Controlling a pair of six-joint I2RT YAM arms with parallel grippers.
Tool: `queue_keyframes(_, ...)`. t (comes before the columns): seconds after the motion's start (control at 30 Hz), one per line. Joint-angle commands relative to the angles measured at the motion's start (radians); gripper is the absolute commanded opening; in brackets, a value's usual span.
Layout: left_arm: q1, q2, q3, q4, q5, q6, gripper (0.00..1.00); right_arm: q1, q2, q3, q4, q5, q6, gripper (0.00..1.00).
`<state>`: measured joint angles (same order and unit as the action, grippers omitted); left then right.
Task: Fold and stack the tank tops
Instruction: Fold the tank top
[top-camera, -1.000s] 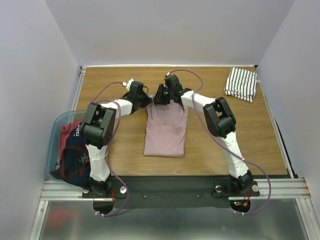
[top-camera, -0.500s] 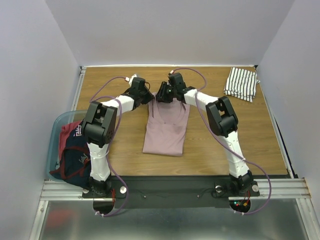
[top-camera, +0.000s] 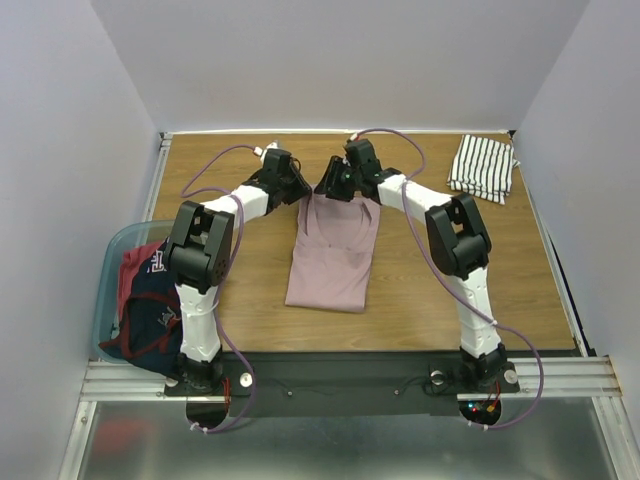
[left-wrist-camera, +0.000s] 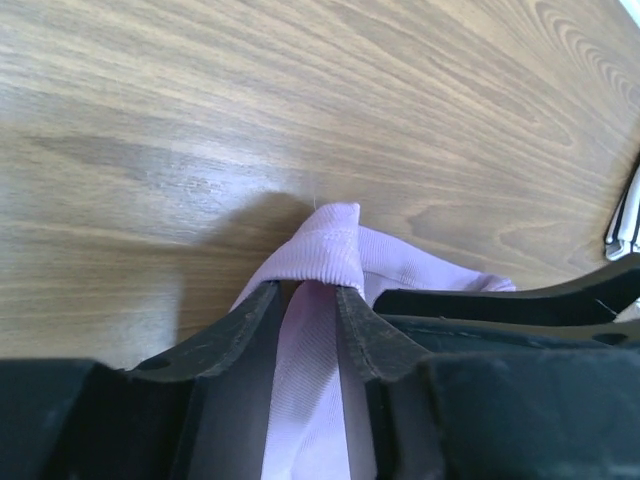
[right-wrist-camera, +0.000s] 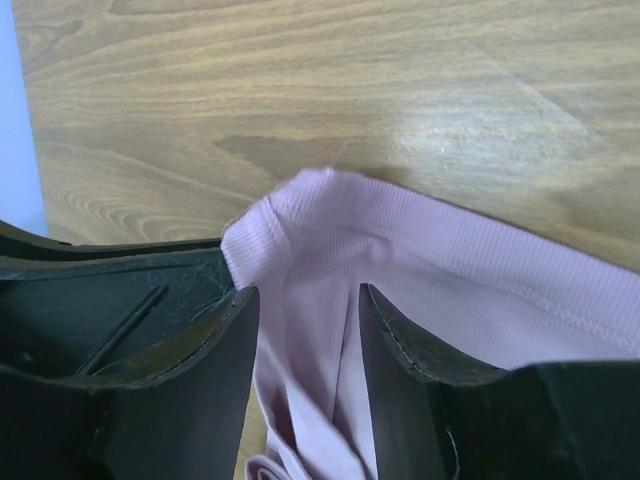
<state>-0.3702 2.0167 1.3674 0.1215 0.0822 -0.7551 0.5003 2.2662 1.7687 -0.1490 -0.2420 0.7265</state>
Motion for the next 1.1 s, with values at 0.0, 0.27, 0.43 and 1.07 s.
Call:
queue_keyframes(0.0,-0.003,-0.067,0.028,-0.022,0.018,0.046,0.41,-0.003,-0.077,-0.028,0.017,0.032,-0.002,0.51)
queue_keyframes(0.27,0.002,-0.116,0.012,-0.095,-0.054,0.071,0.45,-0.003,-0.128,-0.075,-0.018,0.076,-0.039,0.54)
queue_keyframes(0.43,0.016,-0.174,-0.047,-0.098,-0.116,0.059,0.50,-0.005,-0.192,-0.152,-0.041,0.122,-0.062,0.54)
queue_keyframes(1.07,0.019,-0.485,-0.419,-0.065,-0.160,-0.055,0.52,0.029,-0.594,-0.623,-0.069,0.225,-0.133,0.55)
